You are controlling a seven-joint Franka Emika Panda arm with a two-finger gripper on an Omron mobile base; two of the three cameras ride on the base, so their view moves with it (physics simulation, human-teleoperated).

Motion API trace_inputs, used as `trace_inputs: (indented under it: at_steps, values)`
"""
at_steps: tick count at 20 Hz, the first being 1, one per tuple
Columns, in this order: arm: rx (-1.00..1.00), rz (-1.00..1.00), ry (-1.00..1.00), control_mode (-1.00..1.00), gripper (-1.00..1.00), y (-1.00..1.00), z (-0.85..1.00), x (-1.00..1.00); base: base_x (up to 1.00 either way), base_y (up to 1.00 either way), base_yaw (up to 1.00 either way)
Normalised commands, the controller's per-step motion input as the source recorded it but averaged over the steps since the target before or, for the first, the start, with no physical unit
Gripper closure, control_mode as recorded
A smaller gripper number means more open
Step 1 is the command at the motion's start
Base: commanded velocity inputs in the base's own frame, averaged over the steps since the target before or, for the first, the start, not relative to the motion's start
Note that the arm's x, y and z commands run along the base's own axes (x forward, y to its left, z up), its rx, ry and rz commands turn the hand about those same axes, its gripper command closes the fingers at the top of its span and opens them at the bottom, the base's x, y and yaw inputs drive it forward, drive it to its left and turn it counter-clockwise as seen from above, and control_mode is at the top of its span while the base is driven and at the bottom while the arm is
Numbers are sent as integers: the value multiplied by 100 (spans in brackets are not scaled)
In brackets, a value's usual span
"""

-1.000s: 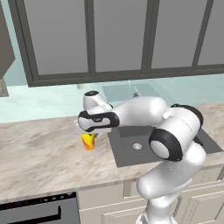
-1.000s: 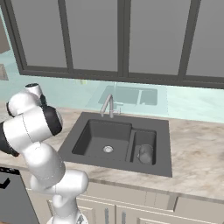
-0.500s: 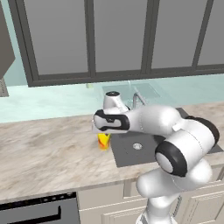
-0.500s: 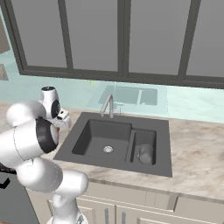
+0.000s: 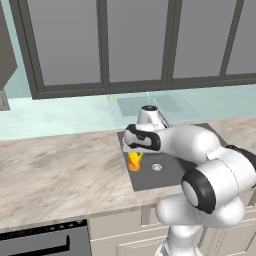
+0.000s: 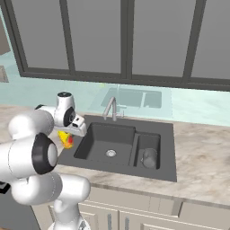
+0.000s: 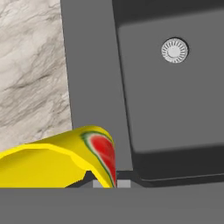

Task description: Move any existing items from the left basin to the right basin for drying. Then move the cup from the counter to the left basin of the sink for washing.

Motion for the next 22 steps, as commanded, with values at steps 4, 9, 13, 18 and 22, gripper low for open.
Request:
trace_inputs:
  at_steps: [4,9,13,18,22]
  values:
    - [0,-2,0,-100,100,-55,0,0,0,0,0]
    - [0,-2,-1,-100,100,-42,0,0,0,0,0]
    - [0,-2,0,-100,100,-39,0,0,0,0,0]
    - [0,0,0,-100,100,-30,-11,6,0,0,0]
    - [0,0,0,-100,100,-23,-27,17,0,0,0]
